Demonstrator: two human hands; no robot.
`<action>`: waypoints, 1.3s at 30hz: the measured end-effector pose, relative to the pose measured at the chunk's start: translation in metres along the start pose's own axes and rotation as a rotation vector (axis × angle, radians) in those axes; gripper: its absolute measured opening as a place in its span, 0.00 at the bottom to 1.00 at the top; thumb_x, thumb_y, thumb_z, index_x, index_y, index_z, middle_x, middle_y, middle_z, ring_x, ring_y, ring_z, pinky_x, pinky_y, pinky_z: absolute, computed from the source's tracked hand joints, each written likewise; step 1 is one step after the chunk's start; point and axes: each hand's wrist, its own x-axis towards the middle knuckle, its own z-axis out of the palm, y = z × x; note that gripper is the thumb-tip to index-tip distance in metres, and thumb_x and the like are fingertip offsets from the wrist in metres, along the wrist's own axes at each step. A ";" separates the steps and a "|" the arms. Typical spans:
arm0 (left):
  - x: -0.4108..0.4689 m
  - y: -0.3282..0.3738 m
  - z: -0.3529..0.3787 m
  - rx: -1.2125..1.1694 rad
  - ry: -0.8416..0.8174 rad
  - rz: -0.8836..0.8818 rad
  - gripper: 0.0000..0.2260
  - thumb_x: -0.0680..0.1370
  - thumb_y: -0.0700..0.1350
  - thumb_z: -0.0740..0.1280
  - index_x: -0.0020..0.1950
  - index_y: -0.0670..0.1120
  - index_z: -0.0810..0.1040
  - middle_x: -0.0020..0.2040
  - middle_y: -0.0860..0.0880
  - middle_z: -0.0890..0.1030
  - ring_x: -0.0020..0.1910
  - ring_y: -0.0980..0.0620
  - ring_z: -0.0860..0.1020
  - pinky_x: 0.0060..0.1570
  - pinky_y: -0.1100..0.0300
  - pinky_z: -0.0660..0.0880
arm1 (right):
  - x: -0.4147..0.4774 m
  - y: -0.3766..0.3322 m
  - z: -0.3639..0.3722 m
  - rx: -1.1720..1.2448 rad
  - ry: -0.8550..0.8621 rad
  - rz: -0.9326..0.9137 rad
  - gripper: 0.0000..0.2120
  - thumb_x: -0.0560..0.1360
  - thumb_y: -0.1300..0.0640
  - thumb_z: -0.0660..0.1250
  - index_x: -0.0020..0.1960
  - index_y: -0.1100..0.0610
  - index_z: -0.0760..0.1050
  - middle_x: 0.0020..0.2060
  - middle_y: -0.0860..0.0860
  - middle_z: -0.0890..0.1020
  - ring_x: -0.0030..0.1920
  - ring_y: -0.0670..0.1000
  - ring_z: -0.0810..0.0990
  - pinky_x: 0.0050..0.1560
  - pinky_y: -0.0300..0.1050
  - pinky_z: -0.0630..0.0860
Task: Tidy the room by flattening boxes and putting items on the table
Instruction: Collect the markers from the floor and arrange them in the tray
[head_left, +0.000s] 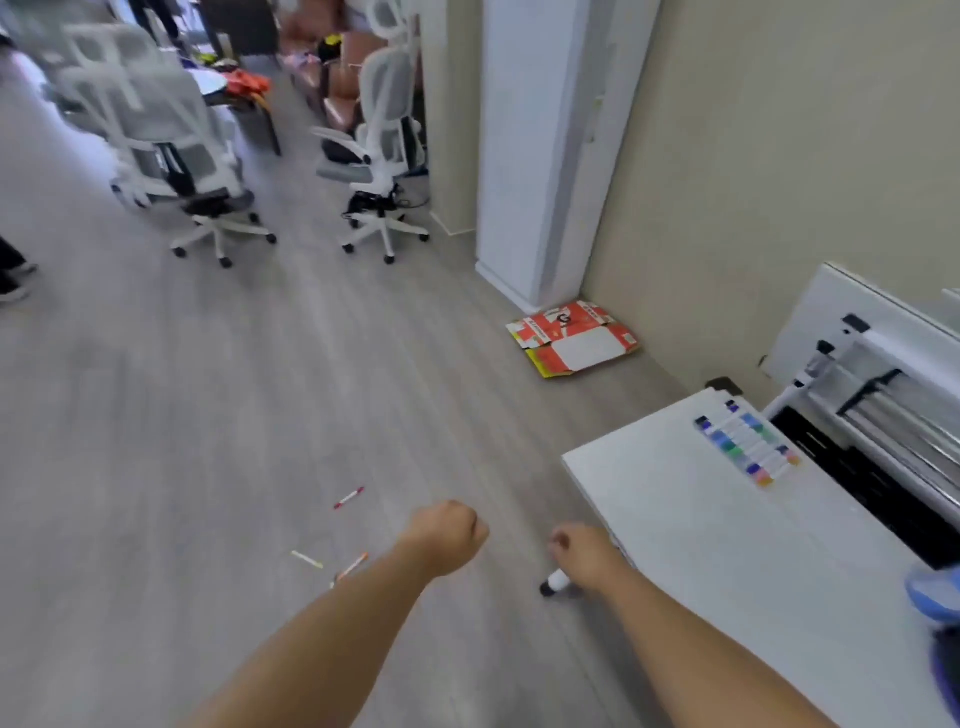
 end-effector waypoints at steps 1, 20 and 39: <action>-0.019 -0.036 -0.003 -0.002 0.012 -0.050 0.20 0.81 0.54 0.51 0.50 0.43 0.79 0.57 0.43 0.79 0.54 0.40 0.78 0.50 0.54 0.72 | 0.001 -0.034 0.018 -0.027 -0.027 -0.040 0.10 0.77 0.57 0.62 0.48 0.61 0.79 0.47 0.58 0.83 0.50 0.57 0.81 0.39 0.43 0.68; -0.238 -0.403 0.135 -0.442 0.110 -0.909 0.15 0.80 0.50 0.56 0.50 0.42 0.78 0.54 0.42 0.79 0.53 0.40 0.79 0.47 0.54 0.74 | 0.047 -0.338 0.347 -0.609 -0.572 -0.559 0.06 0.78 0.54 0.61 0.45 0.52 0.75 0.53 0.55 0.82 0.55 0.57 0.79 0.45 0.42 0.69; -0.283 -0.469 0.666 -0.945 0.082 -1.560 0.07 0.81 0.46 0.56 0.50 0.48 0.73 0.51 0.49 0.77 0.49 0.47 0.77 0.46 0.54 0.76 | 0.114 -0.226 0.839 -1.132 -0.919 -0.994 0.11 0.77 0.55 0.57 0.57 0.53 0.74 0.53 0.54 0.81 0.52 0.58 0.80 0.53 0.53 0.78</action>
